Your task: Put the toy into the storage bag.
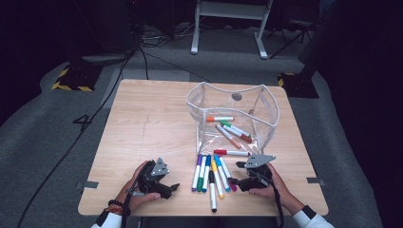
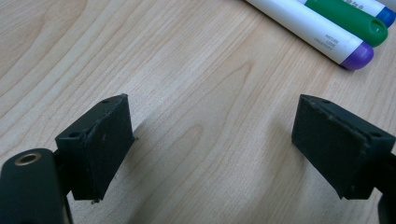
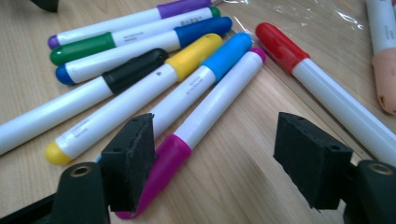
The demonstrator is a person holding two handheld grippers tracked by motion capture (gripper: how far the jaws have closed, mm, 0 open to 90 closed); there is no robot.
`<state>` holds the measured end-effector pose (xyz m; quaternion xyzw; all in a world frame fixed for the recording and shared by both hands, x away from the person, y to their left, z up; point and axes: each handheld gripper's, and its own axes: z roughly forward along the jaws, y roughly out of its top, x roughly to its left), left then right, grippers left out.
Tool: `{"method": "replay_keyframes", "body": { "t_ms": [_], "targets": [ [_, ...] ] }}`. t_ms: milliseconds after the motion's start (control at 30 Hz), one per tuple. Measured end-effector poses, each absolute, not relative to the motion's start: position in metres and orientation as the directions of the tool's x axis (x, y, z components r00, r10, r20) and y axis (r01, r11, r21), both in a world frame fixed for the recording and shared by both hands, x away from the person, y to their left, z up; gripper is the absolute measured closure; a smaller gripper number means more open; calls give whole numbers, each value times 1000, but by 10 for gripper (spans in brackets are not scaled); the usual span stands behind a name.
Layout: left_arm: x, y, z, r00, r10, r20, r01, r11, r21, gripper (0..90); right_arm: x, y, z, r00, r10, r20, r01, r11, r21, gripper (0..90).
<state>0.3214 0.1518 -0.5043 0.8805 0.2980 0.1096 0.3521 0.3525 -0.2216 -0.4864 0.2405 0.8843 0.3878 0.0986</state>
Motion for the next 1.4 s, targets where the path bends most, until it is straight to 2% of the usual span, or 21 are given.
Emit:
{"method": "replay_keyframes", "body": {
  "t_ms": [133, 267, 467, 500, 733, 933, 1400],
  "targets": [
    [321, 152, -504, 798, 602, -18, 449, -574, 685, 128, 359, -228, -491, -849, 529, 6, 371, 587, 719, 352],
    [321, 152, -504, 798, 602, -18, 449, -574, 685, 127, 365, -239, -496, -832, 554, -2, 389, 587, 710, 454],
    [321, 152, -504, 798, 602, -17, 448, -574, 685, 127, 367, -258, -496, -823, 569, -8, 390, 574, 720, 703],
    [321, 152, -504, 798, 602, -16, 448, -575, 685, 127, 367, -260, -496, -820, 573, -7, 393, 571, 720, 716],
    [321, 152, -504, 799, 602, -16, 447, -576, 685, 128, 367, -263, -492, -841, 540, -24, 372, 610, 699, 749],
    [321, 152, -504, 798, 602, -17, 448, -575, 685, 127, 364, -274, -478, -850, 526, -29, 346, 599, 722, 751],
    [321, 152, -504, 798, 602, -18, 449, -574, 685, 128, 346, -278, -408, -893, 441, -88, 199, 563, 802, 751]
  ]
}}
